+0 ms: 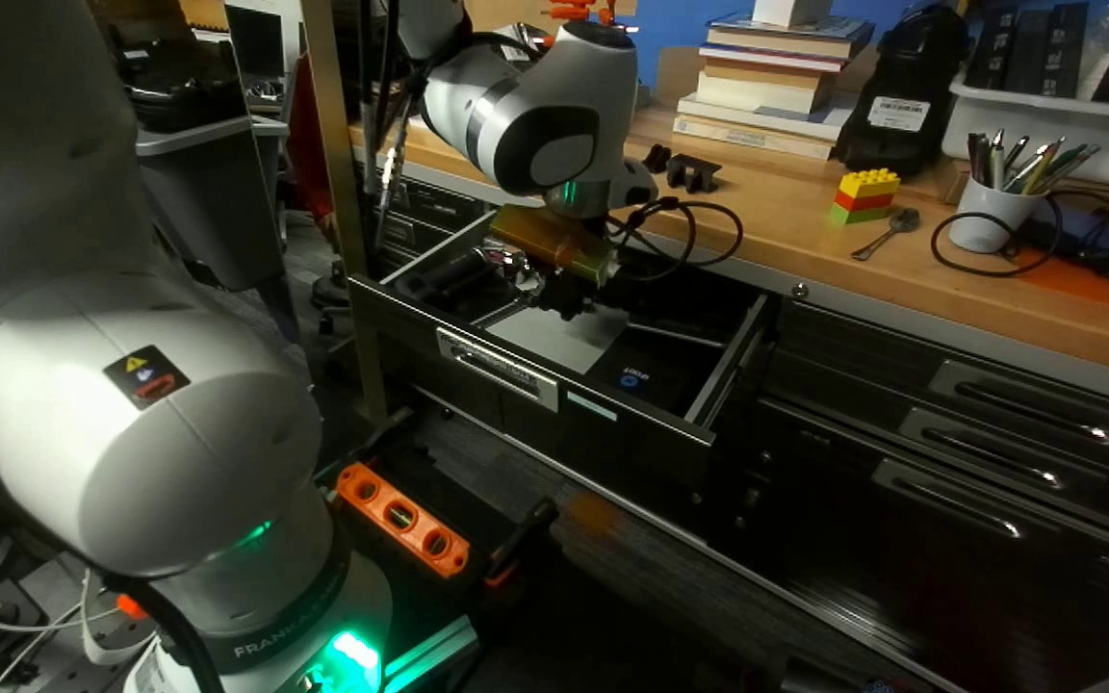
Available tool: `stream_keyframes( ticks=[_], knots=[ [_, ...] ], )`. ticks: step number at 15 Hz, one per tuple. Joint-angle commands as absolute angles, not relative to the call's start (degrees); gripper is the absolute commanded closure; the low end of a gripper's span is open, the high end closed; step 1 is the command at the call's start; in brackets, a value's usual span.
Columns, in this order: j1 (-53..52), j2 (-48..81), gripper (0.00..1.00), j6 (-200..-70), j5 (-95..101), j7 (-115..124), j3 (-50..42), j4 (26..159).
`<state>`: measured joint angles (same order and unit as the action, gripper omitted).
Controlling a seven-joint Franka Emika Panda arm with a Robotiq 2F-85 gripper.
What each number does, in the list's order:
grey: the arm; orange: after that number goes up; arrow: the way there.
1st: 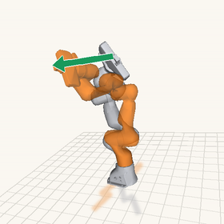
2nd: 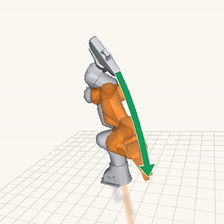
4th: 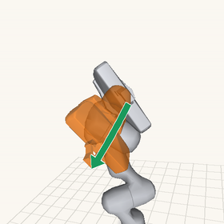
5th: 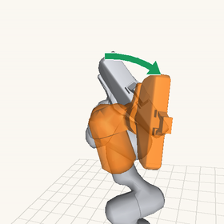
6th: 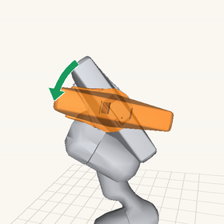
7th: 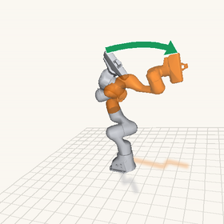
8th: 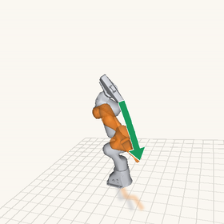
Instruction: Put the black objects in the drawer and close it
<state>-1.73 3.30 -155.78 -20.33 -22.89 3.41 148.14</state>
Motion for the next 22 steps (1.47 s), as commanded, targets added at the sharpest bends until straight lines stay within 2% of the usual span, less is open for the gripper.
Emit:
stream_keyframes(
  ticks=[1,16,17,18,20,21,22],
  knots=[
    [-1.09,6.9,0.75,-159.12,-20.98,-24.91,4.31,146.66],
    [3.29,13.55,0.75,-169.12,-12.49,-19.91,5.64,144.71],
    [3.34,13.46,0.25,-168.78,-11.66,-19.02,5.45,144.64],
    [3.33,13.27,0.24,-168.27,-10.84,-18.12,5.21,144.57],
    [3.81,12.39,0.12,-166.25,-10.54,-17.1,5.55,144.32],
    [3.96,11.69,0.02,-165.32,-10.63,-16.89,5.77,144.26],
    [3.84,11.32,0.0,-164.5,-10.62,-16.53,5.85,144.13]
  ],
)
